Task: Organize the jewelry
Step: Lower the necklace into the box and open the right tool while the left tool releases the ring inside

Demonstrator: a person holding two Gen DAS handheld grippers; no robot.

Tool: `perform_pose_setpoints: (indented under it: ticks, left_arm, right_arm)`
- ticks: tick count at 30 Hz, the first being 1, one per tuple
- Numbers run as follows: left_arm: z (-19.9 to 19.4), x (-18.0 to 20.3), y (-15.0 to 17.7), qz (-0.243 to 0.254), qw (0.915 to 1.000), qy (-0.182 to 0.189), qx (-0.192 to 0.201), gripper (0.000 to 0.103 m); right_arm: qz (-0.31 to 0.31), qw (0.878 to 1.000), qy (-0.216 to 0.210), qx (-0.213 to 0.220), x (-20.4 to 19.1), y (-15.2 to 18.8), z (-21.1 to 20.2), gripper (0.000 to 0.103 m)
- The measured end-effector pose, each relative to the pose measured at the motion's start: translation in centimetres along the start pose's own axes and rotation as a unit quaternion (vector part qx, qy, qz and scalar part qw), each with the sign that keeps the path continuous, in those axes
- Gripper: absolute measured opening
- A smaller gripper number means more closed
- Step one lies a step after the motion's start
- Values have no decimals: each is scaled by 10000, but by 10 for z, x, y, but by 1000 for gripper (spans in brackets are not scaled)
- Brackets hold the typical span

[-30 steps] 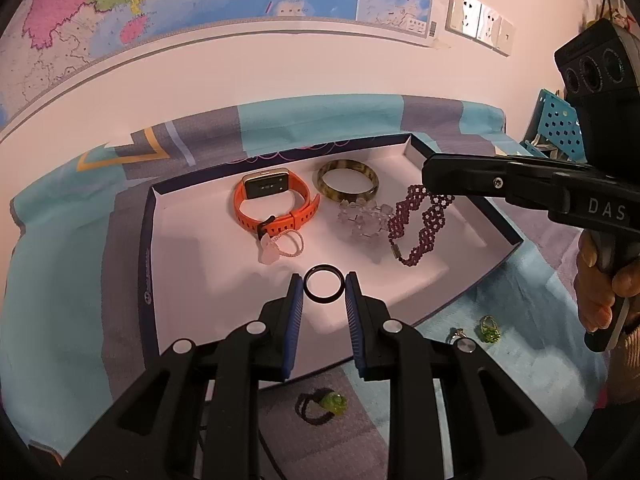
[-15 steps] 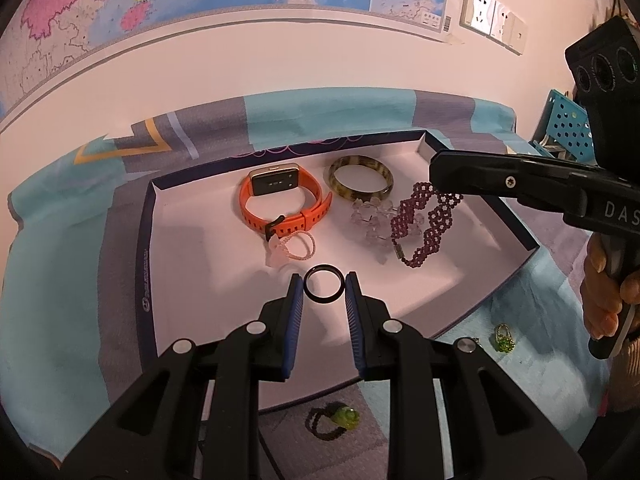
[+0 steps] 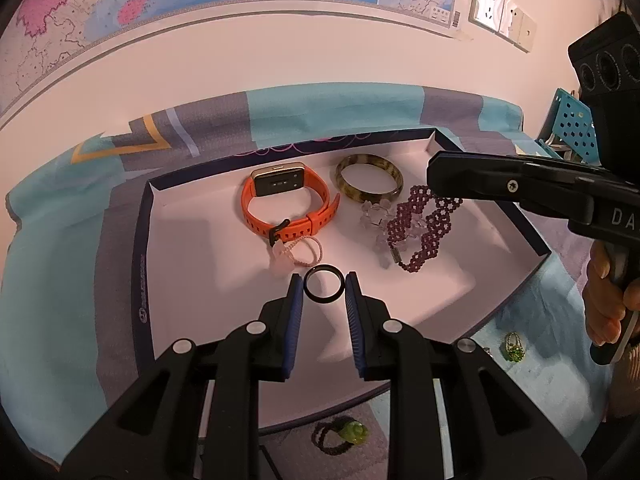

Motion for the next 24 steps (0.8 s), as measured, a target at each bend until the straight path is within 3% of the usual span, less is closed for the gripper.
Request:
perform_pose_setpoints:
  ticks: [24]
  left_arm:
    - [24, -2, -1, -24, 9996, -88, -250, 22]
  right_arm:
    - [281, 9990, 343, -70, 33, 2, 10, 5]
Point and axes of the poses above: each gripper's, at about its wrist camera, not at the fingertips, and z roughly the way its jaws point, x to its right, y to its underside, the point moved 4 cm from there along z, roughly the way its jaws point, and after that the axes turned 12 degrees about x, right-handed, at the moved point
